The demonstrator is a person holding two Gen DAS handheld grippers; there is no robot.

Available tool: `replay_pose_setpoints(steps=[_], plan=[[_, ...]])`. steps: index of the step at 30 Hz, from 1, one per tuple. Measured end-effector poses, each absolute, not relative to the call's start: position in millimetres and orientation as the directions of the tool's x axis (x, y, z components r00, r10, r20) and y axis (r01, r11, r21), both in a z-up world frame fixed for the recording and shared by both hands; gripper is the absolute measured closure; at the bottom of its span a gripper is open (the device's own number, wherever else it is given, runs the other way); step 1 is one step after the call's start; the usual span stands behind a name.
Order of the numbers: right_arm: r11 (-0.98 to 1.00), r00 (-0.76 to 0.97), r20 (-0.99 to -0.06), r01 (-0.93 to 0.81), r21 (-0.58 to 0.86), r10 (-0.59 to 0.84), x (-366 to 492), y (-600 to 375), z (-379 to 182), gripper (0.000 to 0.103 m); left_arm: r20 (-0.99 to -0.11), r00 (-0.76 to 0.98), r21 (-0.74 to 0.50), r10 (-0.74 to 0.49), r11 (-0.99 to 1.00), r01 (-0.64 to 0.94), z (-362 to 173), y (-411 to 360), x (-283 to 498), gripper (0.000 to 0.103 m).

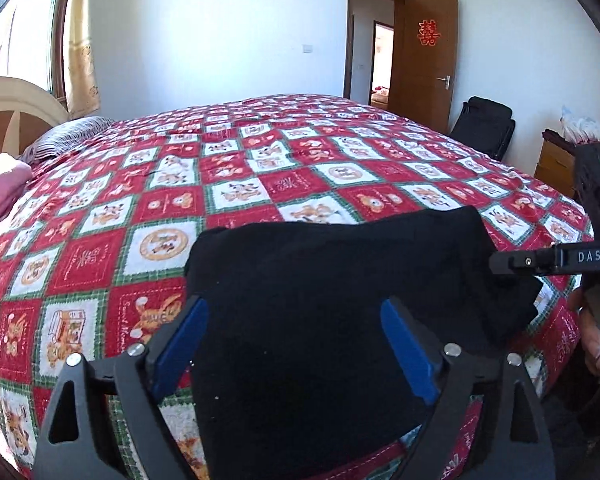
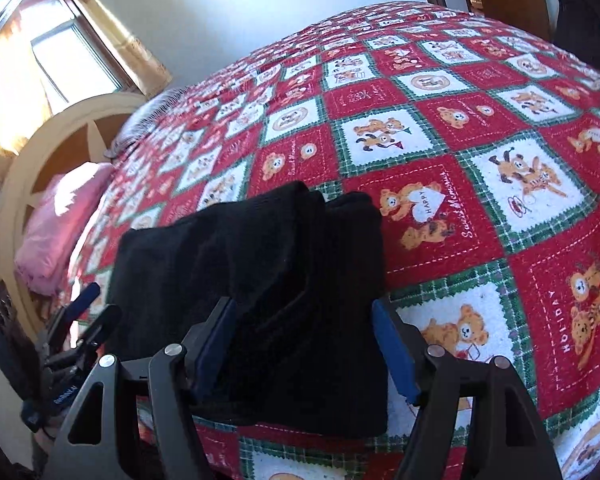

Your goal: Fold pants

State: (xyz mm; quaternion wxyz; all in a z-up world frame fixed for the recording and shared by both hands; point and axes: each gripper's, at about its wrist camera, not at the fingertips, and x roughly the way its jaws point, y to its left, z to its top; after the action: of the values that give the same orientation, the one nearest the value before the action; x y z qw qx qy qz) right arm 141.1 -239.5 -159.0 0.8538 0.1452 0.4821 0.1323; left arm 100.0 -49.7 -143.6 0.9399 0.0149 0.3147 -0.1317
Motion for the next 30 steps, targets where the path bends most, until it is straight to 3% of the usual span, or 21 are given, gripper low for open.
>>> replay_pose_setpoints(steps=[4,6,13,14,15,18,22,23,26,30], plan=[[0.94,0.501,-0.801,-0.085,0.332,0.328,140.3,-235.8,-159.1,0.034,-0.619,0.747,-0.079,-0.244,0.965,0.25,-151.6,-44.2,103.4,0.009],[0.953,0.504,-0.811,-0.098,0.287,0.297,138.6,-231.5,-158.5,0.049,-0.629,0.736,-0.096,-0.251,0.964,0.246,-154.2,-41.2,104.9,0.009],[0.961,0.538,-0.797,-0.13,0.244,0.275,131.8,-232.2,-147.4,0.081,-0.641,0.725,-0.106,-0.251,0.965,0.24,-159.5,-39.9,104.6,0.006],[0.96,0.542,-0.792,-0.136,0.246,0.28,130.8,-233.9,-144.6,0.098,-0.643,0.723,-0.107,-0.252,0.965,0.241,-160.1,-39.7,104.7,0.006],[0.96,0.544,-0.791,-0.141,0.244,0.281,130.2,-234.8,-141.9,0.103,-0.644,0.723,-0.105,-0.25,0.965,0.24,-160.5,-39.6,104.6,0.006],[0.974,0.554,-0.801,-0.13,0.188,0.229,130.1,-241.3,-137.7,0.103,-0.645,0.724,-0.1,-0.243,0.967,0.235,-161.4,-38.0,105.3,0.005],[0.969,0.523,-0.816,-0.119,0.216,0.246,135.7,-253.4,-143.9,0.102,-0.647,0.723,-0.115,-0.241,0.969,0.22,-162.5,-33.0,106.3,0.004],[0.96,0.521,-0.808,-0.104,0.26,0.275,136.1,-256.9,-142.5,0.097,-0.647,0.724,-0.117,-0.241,0.969,0.218,-162.3,-32.3,106.1,0.004],[0.933,0.535,-0.769,-0.121,0.34,0.35,132.6,-255.6,-133.4,0.014,-0.646,0.724,-0.123,-0.242,0.969,0.214,-161.7,-30.1,106.0,0.004],[0.94,0.537,-0.774,-0.14,0.311,0.336,131.5,-238.2,-132.9,0.015,-0.648,0.721,-0.134,-0.243,0.969,0.206,-162.9,-27.6,106.9,0.004]])
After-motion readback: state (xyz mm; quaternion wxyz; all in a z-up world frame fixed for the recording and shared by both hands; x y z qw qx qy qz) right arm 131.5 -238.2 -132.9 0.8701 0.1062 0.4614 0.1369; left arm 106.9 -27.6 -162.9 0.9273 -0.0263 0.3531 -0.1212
